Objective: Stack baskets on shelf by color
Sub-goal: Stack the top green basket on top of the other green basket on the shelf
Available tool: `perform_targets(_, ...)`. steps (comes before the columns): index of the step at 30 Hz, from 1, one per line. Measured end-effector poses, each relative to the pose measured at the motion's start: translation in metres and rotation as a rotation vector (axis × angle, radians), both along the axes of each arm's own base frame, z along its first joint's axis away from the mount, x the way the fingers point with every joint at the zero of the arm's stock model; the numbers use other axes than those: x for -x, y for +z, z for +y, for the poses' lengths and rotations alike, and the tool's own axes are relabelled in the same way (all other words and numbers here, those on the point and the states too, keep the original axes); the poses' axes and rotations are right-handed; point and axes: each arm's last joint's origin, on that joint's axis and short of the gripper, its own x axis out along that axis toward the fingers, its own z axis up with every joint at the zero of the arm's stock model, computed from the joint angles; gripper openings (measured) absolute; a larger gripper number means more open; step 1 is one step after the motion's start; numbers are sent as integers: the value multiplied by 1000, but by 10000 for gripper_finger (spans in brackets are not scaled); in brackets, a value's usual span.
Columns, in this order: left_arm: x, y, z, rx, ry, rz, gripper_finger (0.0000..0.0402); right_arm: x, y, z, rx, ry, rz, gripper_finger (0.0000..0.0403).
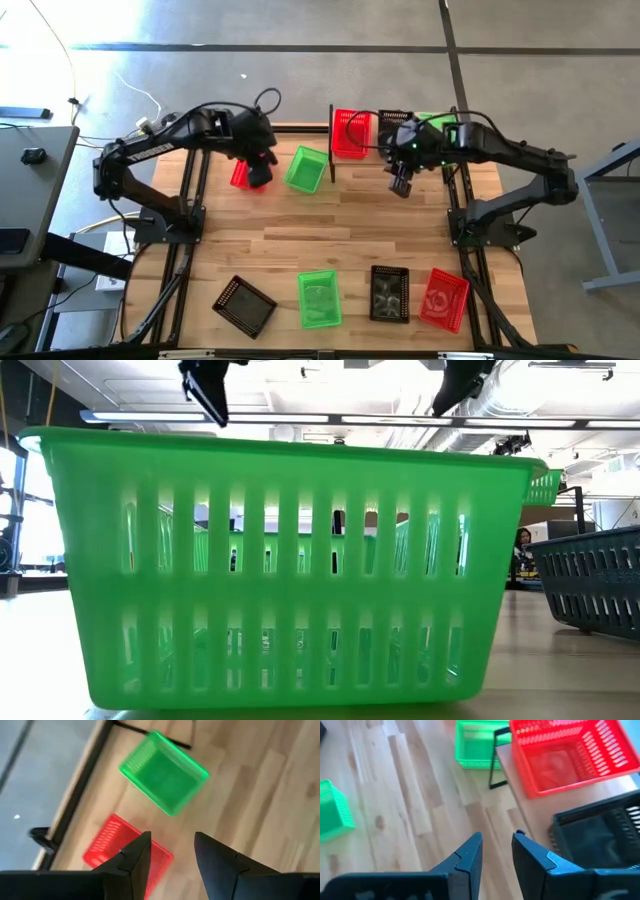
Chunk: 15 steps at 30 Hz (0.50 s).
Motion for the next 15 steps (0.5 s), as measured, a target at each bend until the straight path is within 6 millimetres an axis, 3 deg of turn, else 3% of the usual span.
perform_targets(15,3,-72,-15,102,-95,139,140,-7,2,35,-122,-112,-91,90)
